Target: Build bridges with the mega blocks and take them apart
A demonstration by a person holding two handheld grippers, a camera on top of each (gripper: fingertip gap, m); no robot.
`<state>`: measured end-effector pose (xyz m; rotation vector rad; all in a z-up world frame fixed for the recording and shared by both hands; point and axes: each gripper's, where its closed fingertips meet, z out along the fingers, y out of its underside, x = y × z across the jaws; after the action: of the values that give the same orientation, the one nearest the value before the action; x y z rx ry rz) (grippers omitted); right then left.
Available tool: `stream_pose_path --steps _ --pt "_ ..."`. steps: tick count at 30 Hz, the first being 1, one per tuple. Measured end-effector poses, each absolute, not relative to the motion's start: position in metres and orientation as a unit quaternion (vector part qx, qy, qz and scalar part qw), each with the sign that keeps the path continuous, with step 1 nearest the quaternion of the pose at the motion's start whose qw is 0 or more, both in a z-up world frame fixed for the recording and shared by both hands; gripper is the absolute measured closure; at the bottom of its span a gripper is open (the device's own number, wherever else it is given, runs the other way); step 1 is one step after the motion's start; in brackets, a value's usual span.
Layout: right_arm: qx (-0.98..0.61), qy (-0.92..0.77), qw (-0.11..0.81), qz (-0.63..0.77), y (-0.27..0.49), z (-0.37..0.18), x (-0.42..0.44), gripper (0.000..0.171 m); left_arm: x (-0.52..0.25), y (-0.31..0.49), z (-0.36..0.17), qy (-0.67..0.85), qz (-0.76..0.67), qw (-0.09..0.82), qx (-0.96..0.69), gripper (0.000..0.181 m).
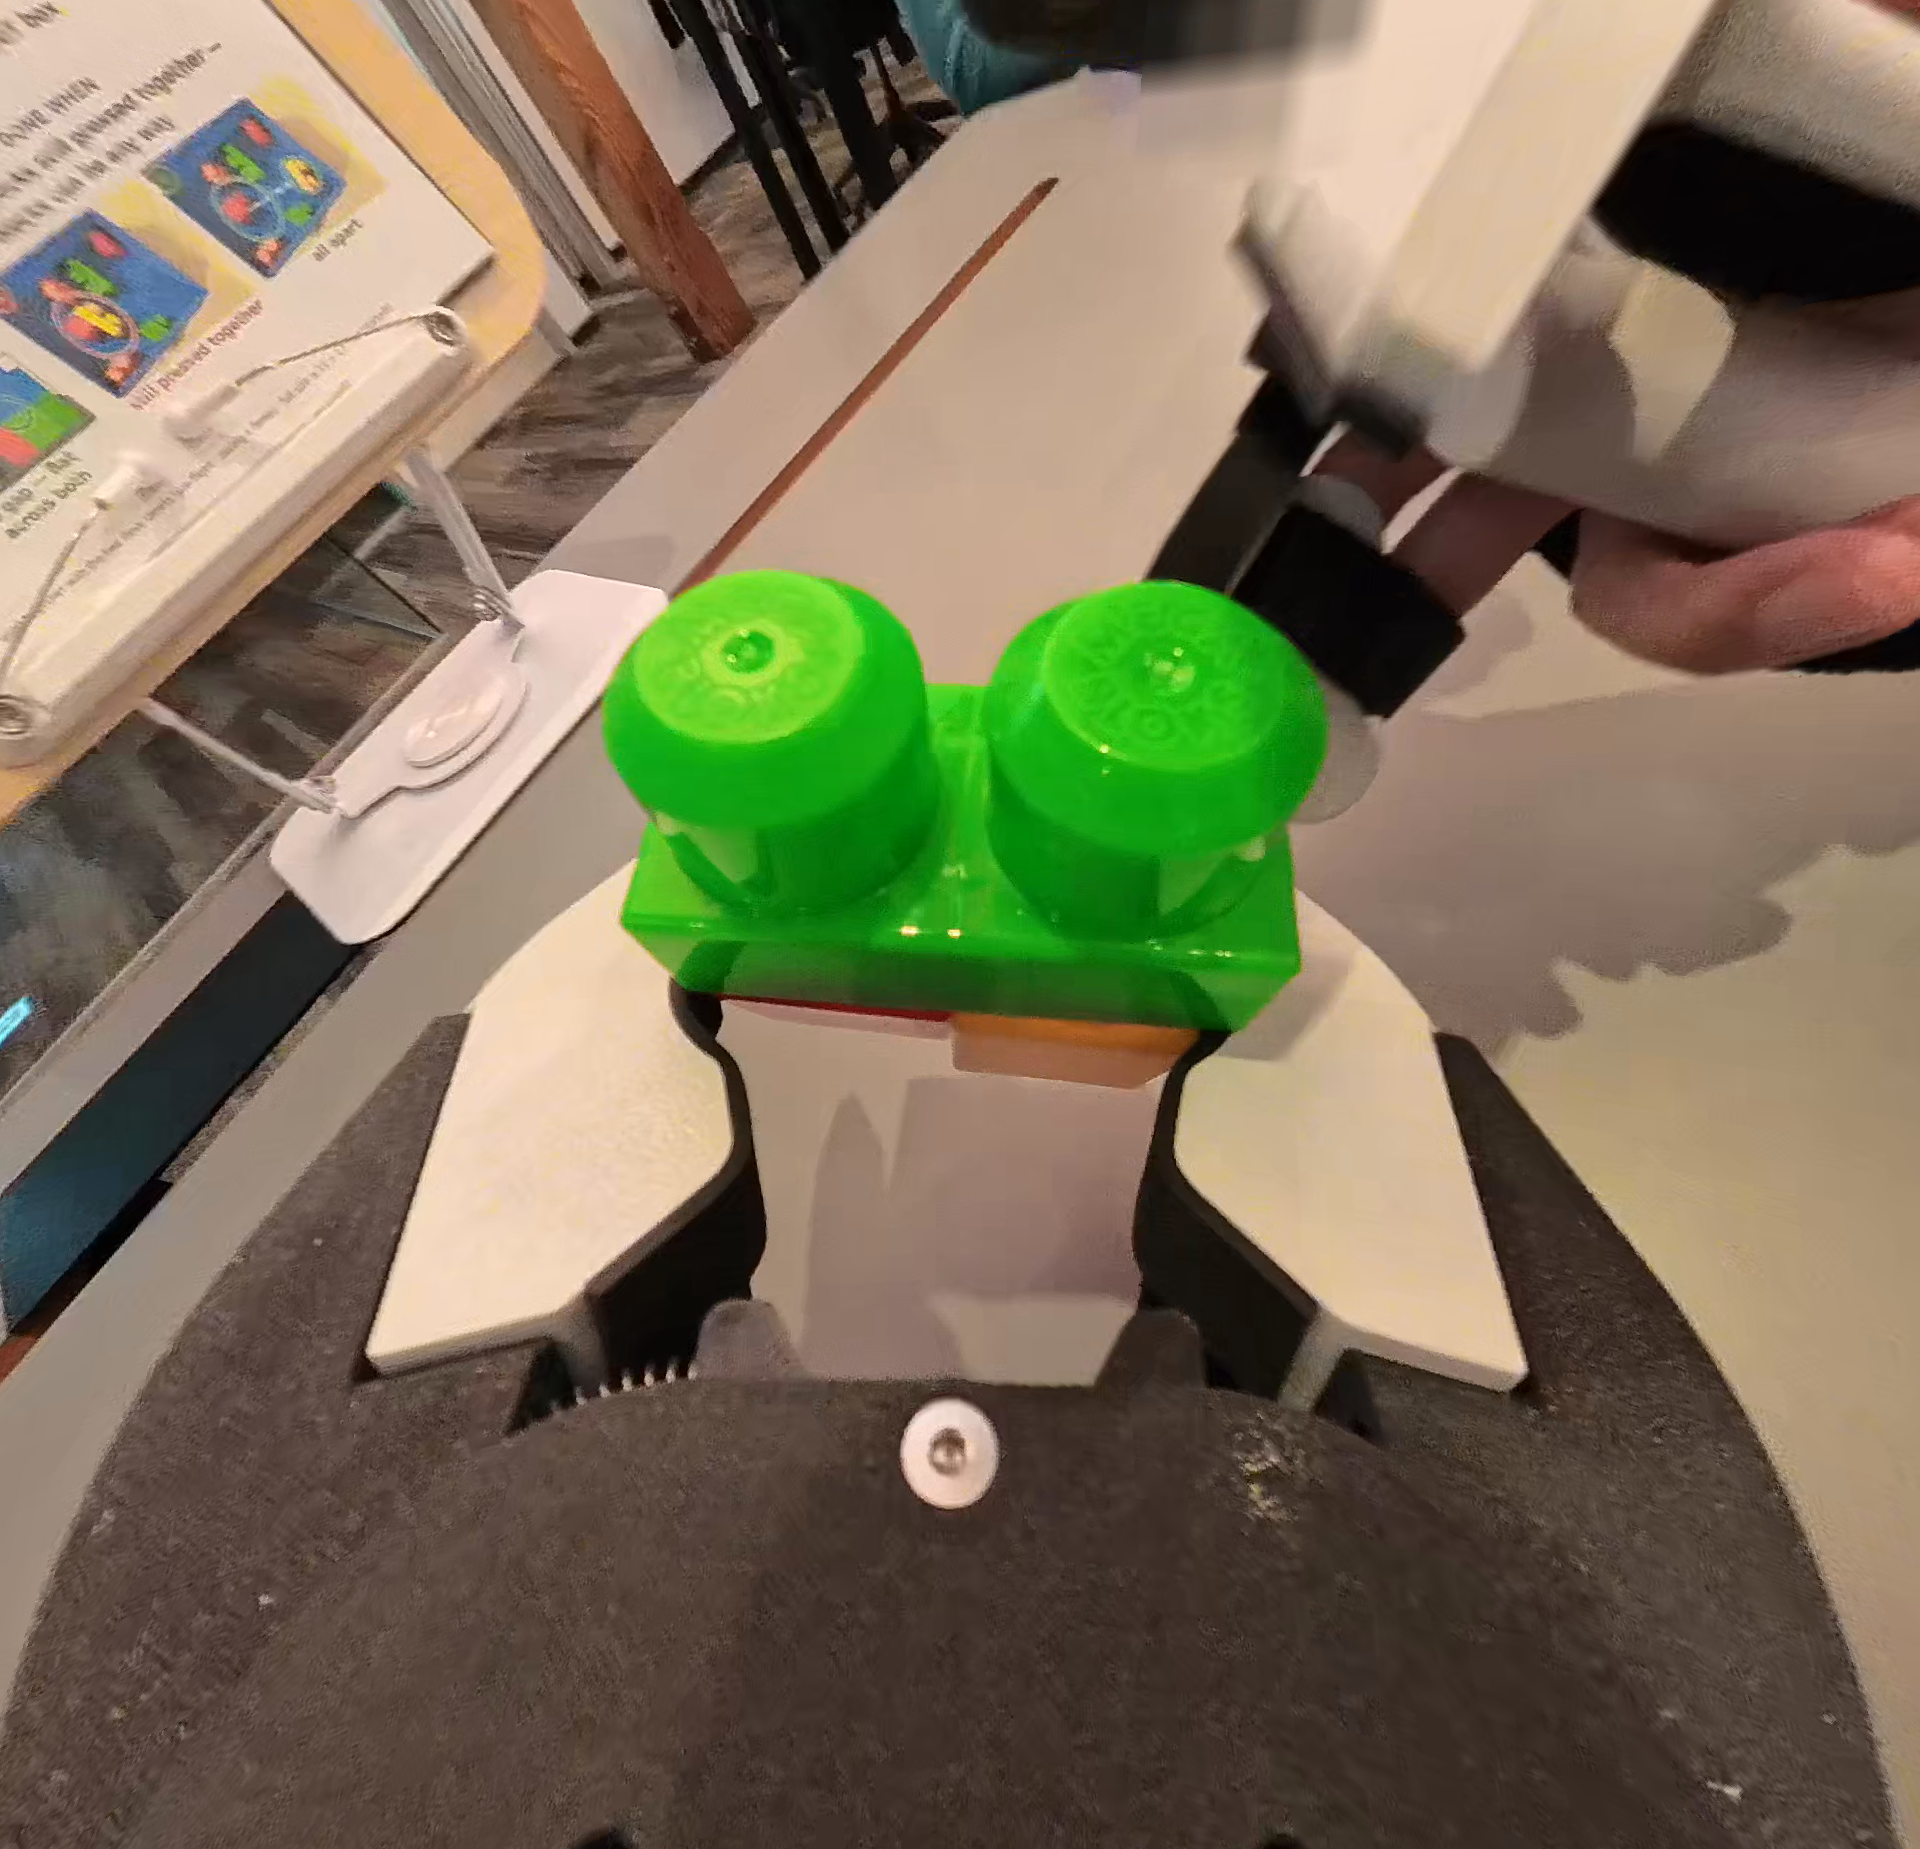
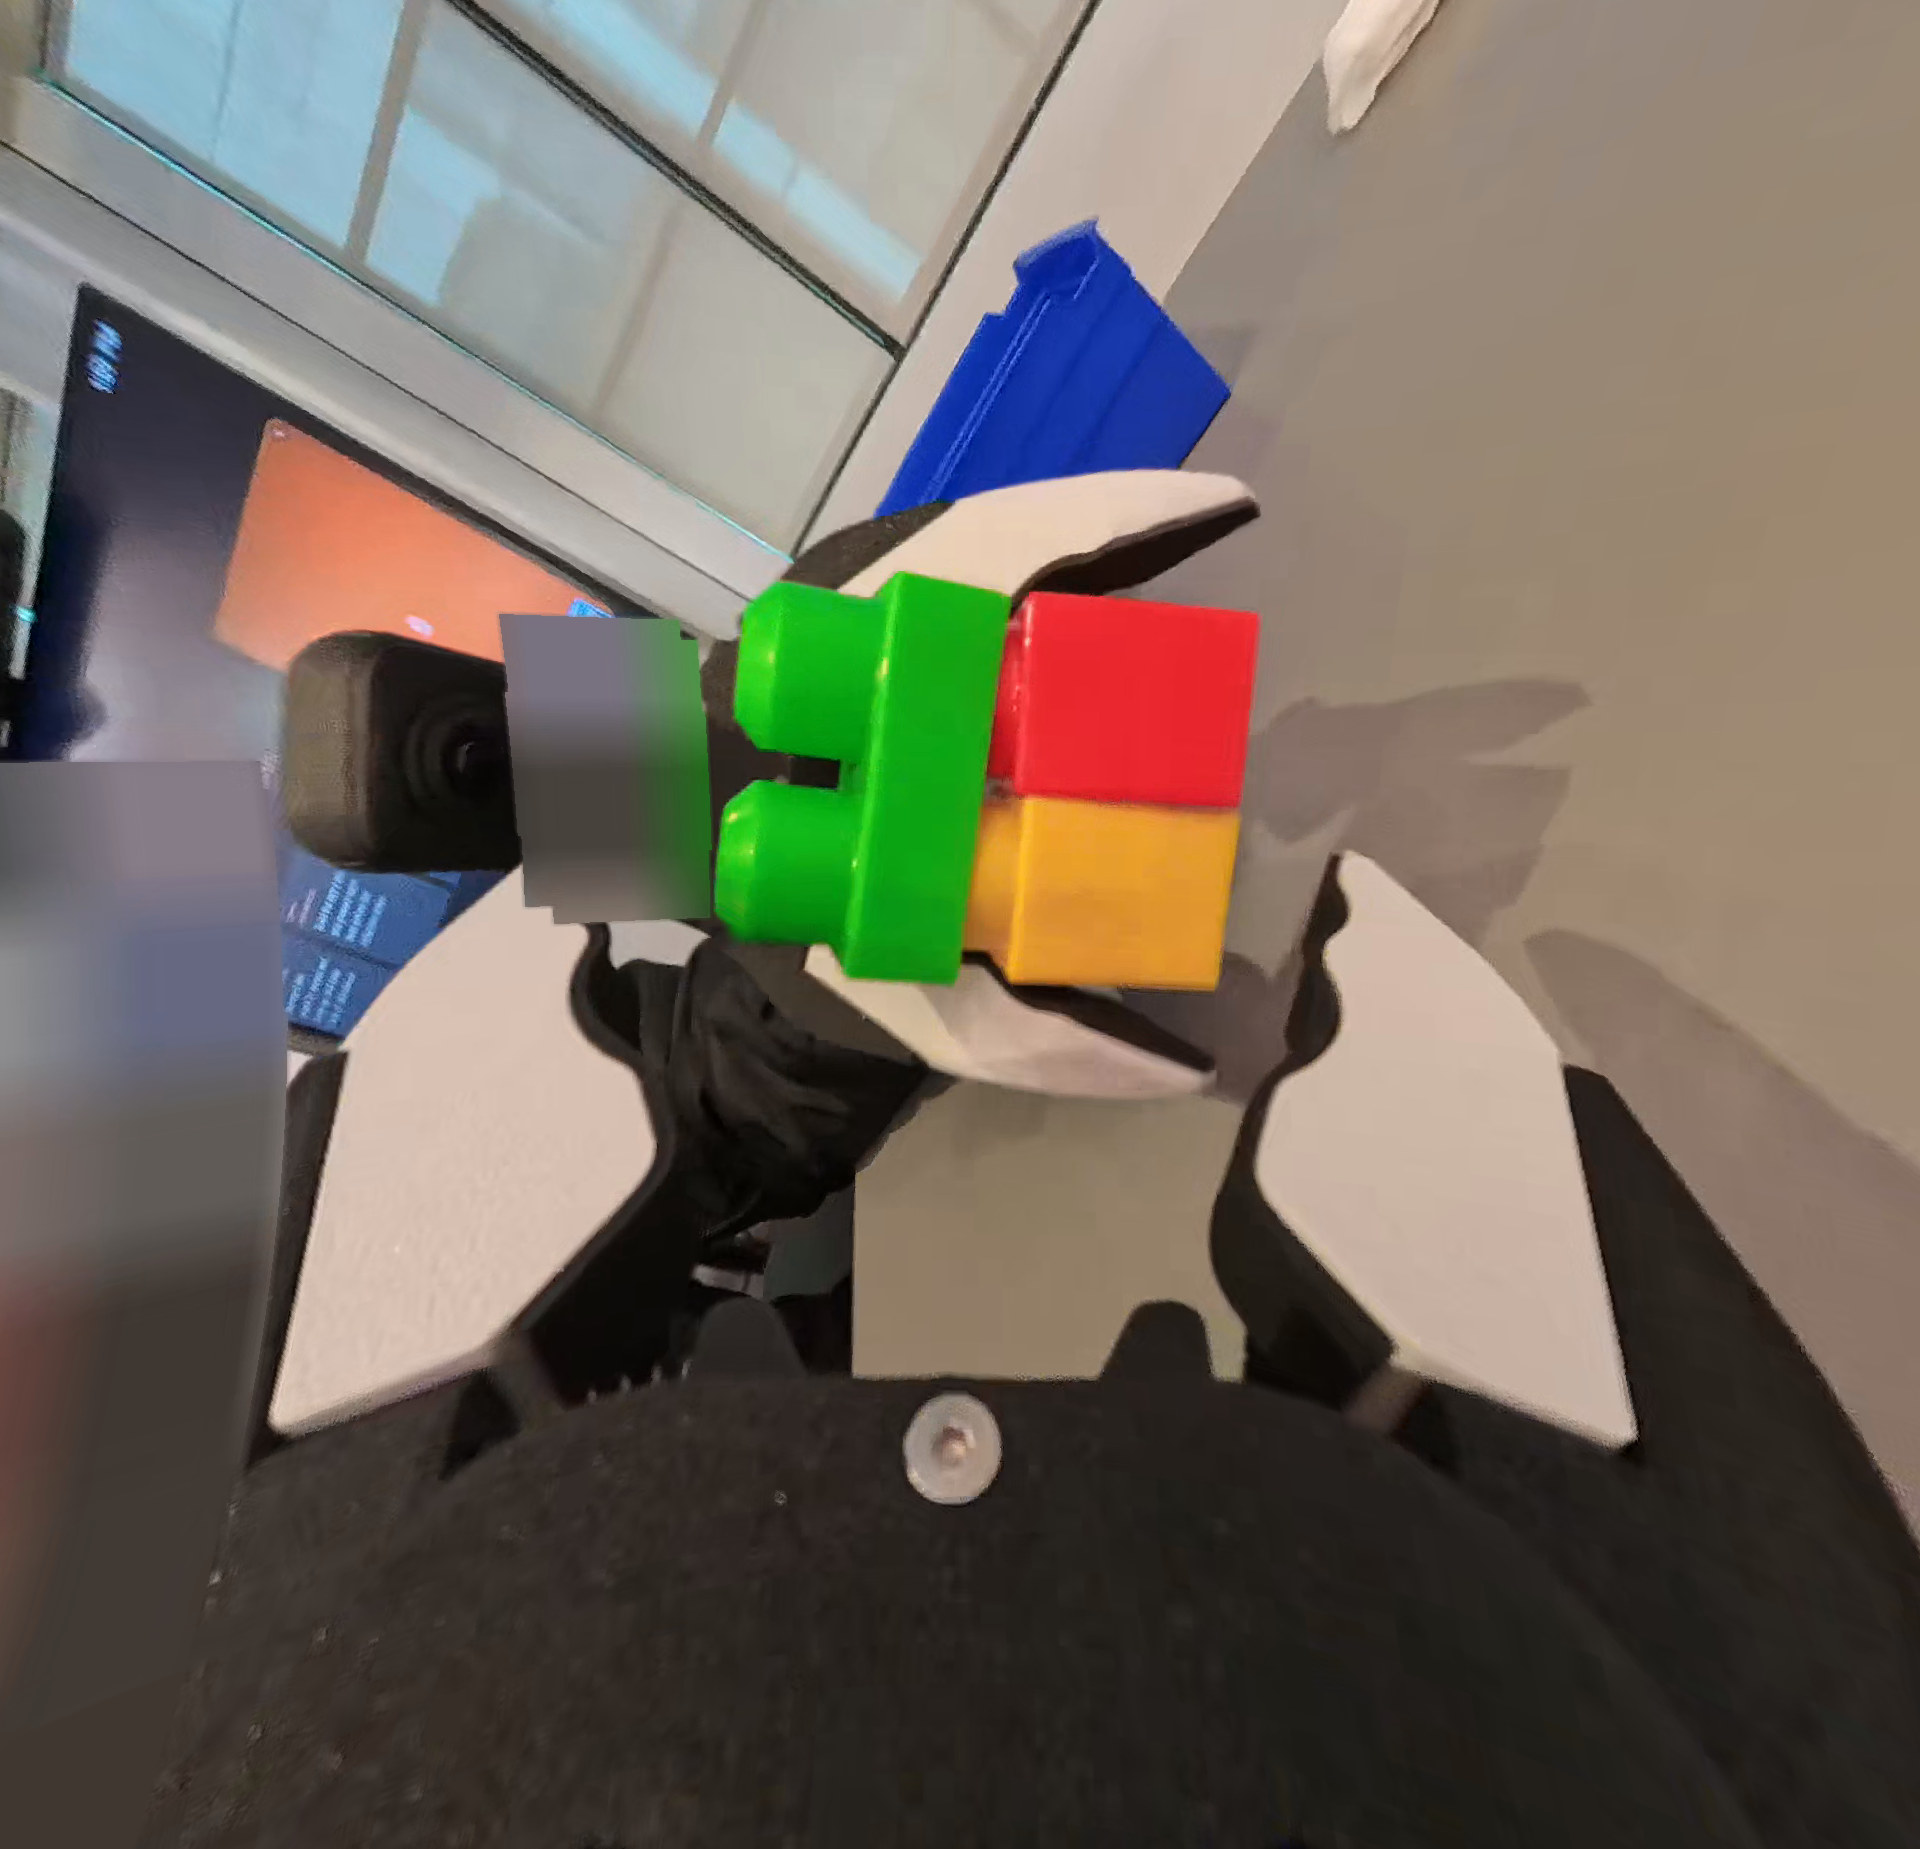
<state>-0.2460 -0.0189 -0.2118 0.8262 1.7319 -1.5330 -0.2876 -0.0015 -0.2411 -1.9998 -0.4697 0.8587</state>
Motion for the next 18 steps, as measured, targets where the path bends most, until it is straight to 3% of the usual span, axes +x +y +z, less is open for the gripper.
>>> stream_pose_path --steps 12,18 --pt "0.285 0.658 0.418 -0.558 -0.048 -0.222 -0.234 0.062 -0.288 -0.003 -0.244 -0.192 0.329 0.446 -0.81 0.092" --pt "0.276 0.655 0.425 -0.561 -0.049 -0.222 -0.229 0.057 -0.285 0.001 -0.245 -0.169 0.349 0.428 -0.816 0.092"
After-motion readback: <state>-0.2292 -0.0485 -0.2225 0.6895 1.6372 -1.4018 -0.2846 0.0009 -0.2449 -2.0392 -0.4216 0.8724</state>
